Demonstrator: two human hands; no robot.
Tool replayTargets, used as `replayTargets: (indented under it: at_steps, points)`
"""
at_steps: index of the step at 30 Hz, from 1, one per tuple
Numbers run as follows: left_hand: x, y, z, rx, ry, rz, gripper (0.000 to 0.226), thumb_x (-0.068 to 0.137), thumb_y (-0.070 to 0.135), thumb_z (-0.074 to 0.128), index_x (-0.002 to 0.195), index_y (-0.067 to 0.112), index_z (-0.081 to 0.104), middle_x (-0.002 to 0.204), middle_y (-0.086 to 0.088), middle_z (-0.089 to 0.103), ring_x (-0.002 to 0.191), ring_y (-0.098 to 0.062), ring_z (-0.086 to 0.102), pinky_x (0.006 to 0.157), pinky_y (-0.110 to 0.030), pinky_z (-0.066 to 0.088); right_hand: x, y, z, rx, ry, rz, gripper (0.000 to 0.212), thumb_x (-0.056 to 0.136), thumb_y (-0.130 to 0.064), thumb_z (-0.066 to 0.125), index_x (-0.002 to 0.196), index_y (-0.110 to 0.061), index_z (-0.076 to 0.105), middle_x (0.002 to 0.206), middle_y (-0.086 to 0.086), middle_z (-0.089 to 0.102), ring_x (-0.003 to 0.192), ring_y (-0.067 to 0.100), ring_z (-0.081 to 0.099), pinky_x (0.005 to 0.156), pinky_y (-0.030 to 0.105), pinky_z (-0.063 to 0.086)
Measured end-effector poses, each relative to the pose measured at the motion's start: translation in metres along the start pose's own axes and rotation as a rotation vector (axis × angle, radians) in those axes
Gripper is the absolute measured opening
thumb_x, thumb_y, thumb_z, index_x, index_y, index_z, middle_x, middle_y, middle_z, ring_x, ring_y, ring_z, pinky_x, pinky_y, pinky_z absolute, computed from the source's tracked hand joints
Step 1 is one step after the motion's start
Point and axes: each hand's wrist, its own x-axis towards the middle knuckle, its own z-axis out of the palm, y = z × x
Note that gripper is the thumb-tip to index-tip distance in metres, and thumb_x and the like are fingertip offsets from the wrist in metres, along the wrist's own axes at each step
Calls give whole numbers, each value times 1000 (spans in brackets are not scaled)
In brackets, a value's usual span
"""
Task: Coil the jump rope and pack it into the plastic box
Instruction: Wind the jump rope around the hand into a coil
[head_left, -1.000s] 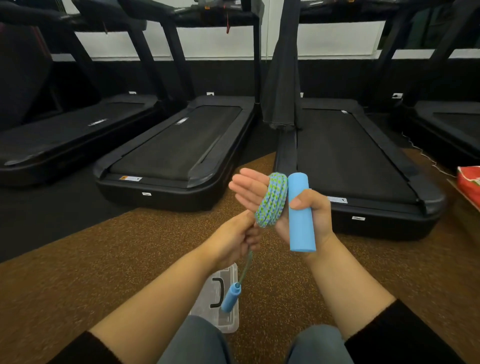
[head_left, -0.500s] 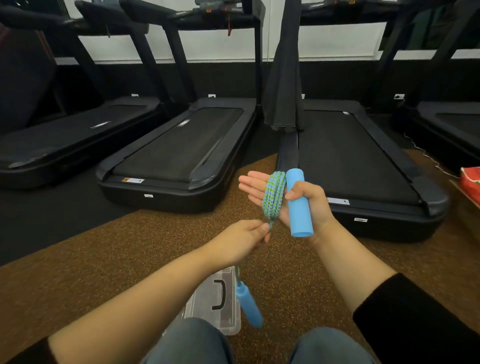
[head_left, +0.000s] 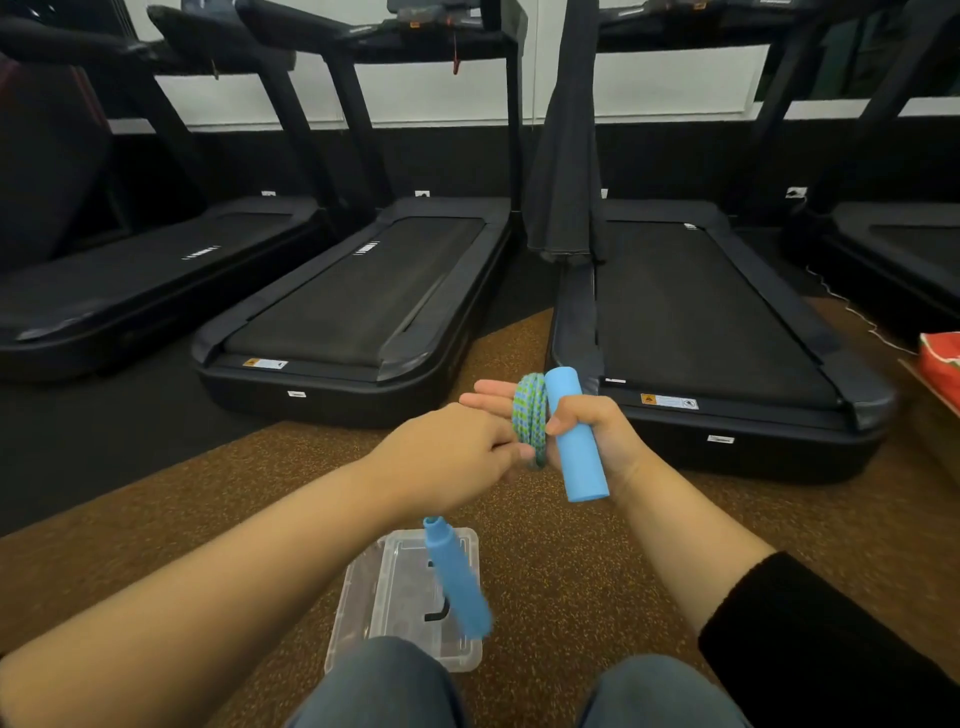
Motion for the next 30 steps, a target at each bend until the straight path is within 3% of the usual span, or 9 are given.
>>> replayTargets:
  at_steps: [3,5,8,12,15,17,23,27,30]
  points:
    - [0,-1,-7,61,-23,-14,31,96,41,41,79,24,61,76,8,56,74,-14,54,71,-32,44,-3,5,3,-120,55,31,61,53,-10,50,111,-11,68,103,10,71,88,20,67,82,36,47]
    - [1,-1,-7,90,-27,-9,32,96,38,39,81,20,61,85,5,59,77,-18,56,73,-35,45,-5,7,9,-203,139,64,43,50,-6,49,84,-12,76,77,6,71,65,14,66,65,25,50]
    - [2,-3,-10,75,-4,-14,36,96,38,38,82,15,62,84,-2,65,72,-19,57,70,-37,46,-9,9,18,-293,214,94,29,50,-1,45,76,-6,58,52,0,63,44,8,58,43,15,44]
    - [3,-6,-19,1,18,-20,35,95,37,41,68,20,57,72,-4,64,63,-16,52,64,-35,45,-13,14,24,-268,135,96,39,52,4,44,88,-6,55,64,1,70,57,9,67,50,18,51]
    - [7,-8,-22,6,19,-8,34,96,36,41,71,21,58,64,0,55,60,-15,47,60,-31,38,-11,18,22,-170,61,91,45,60,8,35,97,-4,58,84,11,75,84,21,72,78,24,56]
    - [9,-10,-22,1,22,-5,35,95,36,42,68,21,57,62,1,53,60,-15,47,62,-32,38,-6,24,17,-156,37,109,51,63,9,36,105,-3,61,102,19,71,100,30,67,94,32,51]
    - [13,-11,-15,1,-7,-33,39,96,38,41,59,30,46,63,5,52,63,-11,49,63,-31,38,-4,38,14,-137,-35,170,53,62,4,45,114,6,57,107,21,69,104,32,65,93,35,50]
    - [14,-19,-9,-21,6,-68,36,93,45,44,60,33,49,61,6,51,59,-8,47,58,-28,36,-7,47,11,-180,-64,215,51,63,4,43,111,5,60,105,19,70,102,32,65,100,39,46]
    - [16,-25,-5,-97,1,-64,36,93,44,48,60,28,52,56,6,46,54,-8,42,57,-28,33,-9,49,11,-171,-97,222,49,60,-1,46,106,1,65,101,16,72,98,28,67,96,35,49]
